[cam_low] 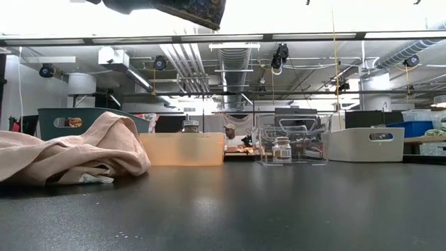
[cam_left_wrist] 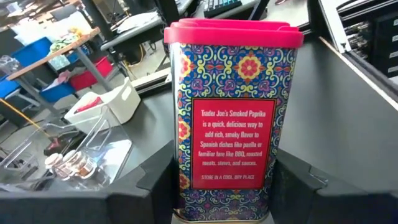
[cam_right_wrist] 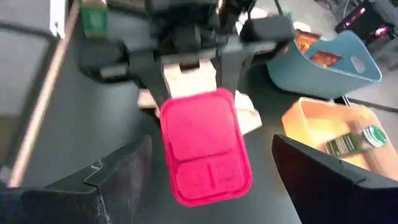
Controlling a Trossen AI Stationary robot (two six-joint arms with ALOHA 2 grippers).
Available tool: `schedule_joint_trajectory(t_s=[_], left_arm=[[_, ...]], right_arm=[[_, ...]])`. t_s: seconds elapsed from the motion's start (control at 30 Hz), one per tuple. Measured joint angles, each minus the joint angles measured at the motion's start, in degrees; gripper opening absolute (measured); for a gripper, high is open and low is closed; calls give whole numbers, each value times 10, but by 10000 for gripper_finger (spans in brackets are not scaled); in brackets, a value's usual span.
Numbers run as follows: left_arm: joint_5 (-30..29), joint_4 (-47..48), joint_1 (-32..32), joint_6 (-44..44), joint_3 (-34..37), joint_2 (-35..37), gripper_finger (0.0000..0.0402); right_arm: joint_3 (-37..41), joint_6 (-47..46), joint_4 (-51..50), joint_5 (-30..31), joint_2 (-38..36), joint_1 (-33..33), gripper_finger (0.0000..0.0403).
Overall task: Sort spices by type
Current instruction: Put the red seasoning can into the white bin
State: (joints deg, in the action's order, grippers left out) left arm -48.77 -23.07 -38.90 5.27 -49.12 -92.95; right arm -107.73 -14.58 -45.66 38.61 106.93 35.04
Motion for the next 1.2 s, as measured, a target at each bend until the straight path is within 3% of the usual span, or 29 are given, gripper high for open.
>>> schedule_joint_trajectory(t_s=[0.37,0.63,0.77,0.9,1.0,1.2], left_arm=[[-1,0,11,-10,-8,1,171],[33,1,15,-8,-29,1,171],[33,3,16,-2,-37,1,171],[33,5,16,0,-37,1,174],[33,5,16,0,-37,1,211],[32,3,16,15,-37,1,250]], right_arm=[[-8,-6,-52,-2,1,-5,326],[-7,18,-50,-14,1,-13,327],[-6,38,-50,-14,1,-14,303],[-6,47,-50,-21,1,-16,254],[-6,49,-51,-44,1,-23,209],[-6,51,-52,-50,1,-34,210]])
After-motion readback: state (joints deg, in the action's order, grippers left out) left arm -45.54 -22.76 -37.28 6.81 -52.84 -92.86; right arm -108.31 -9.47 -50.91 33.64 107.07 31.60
